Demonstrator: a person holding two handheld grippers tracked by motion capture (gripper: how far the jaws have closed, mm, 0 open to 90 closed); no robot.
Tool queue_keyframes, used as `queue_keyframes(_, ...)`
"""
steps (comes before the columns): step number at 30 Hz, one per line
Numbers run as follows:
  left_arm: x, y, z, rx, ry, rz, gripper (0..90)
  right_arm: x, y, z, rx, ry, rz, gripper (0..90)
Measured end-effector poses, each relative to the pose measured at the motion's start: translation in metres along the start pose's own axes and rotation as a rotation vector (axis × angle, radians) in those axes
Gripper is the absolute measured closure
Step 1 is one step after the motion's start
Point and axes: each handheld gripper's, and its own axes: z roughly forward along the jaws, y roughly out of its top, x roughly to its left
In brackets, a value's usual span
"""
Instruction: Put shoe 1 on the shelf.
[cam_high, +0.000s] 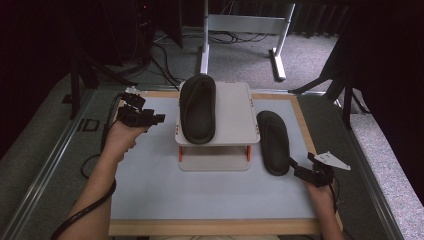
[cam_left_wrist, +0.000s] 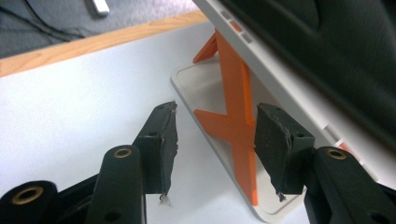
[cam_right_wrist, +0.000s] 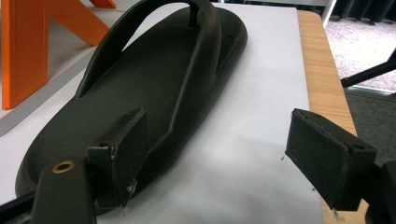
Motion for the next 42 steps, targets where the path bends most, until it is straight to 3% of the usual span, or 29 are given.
queue_keyframes(4, 0.004, -0.016, 0.002, -0.028, -0.014, -0.016, 48.8, 0.0, 0.0, 0.0, 0.001, 0.0, -0.001, 20.3)
queue_keyframes(8, 0.005, -0.029, 0.005, -0.039, -0.025, -0.006, 46.4, 0.0, 0.0, 0.0, 0.003, 0.002, -0.004, 20.3)
queue_keyframes(13, 0.005, -0.046, 0.004, -0.095, -0.03, -0.001, 46.3, 0.0, 0.0, 0.0, 0.002, 0.002, 0.0, 20.1)
queue_keyframes(16, 0.006, -0.059, 0.008, -0.125, -0.018, 0.0, 46.4, 0.0, 0.0, 0.0, 0.0, 0.0, 0.001, 19.6)
queue_keyframes(18, 0.006, -0.069, 0.011, -0.125, 0.016, 0.01, 46.3, 0.0, 0.0, 0.0, -0.001, -0.001, 0.001, 19.5)
queue_keyframes(20, 0.007, -0.077, 0.015, -0.133, 0.012, -0.001, 46.3, 0.0, 0.0, 0.0, -0.001, -0.003, 0.0, 19.5)
queue_keyframes(24, 0.008, -0.092, 0.019, -0.156, 0.06, 0.011, 46.4, 0.0, 0.0, 0.0, -0.001, -0.001, 0.001, 19.5)
queue_keyframes(27, 0.009, -0.099, 0.018, -0.194, 0.069, 0.003, 46.4, 0.0, 0.0, 0.0, -0.001, -0.001, 0.001, 19.5)
queue_keyframes(28, 0.01, -0.102, 0.018, -0.194, 0.052, -0.009, 46.4, 0.0, 0.0, 0.0, -0.001, -0.001, 0.001, 19.5)
queue_keyframes(35, 0.013, -0.129, 0.025, -0.197, 0.069, -0.009, 46.3, -0.001, 0.0, 0.0, -0.003, 0.004, 0.009, 19.5)
queue_keyframes(41, 0.017, -0.153, 0.027, -0.236, 0.1, -0.031, 44.8, 0.0, 0.0, 0.0, -0.001, 0.002, 0.004, 19.5)
queue_keyframes(42, 0.019, -0.156, 0.027, -0.253, 0.088, -0.039, 44.2, -0.001, 0.0, 0.0, -0.002, 0.003, 0.005, 19.5)
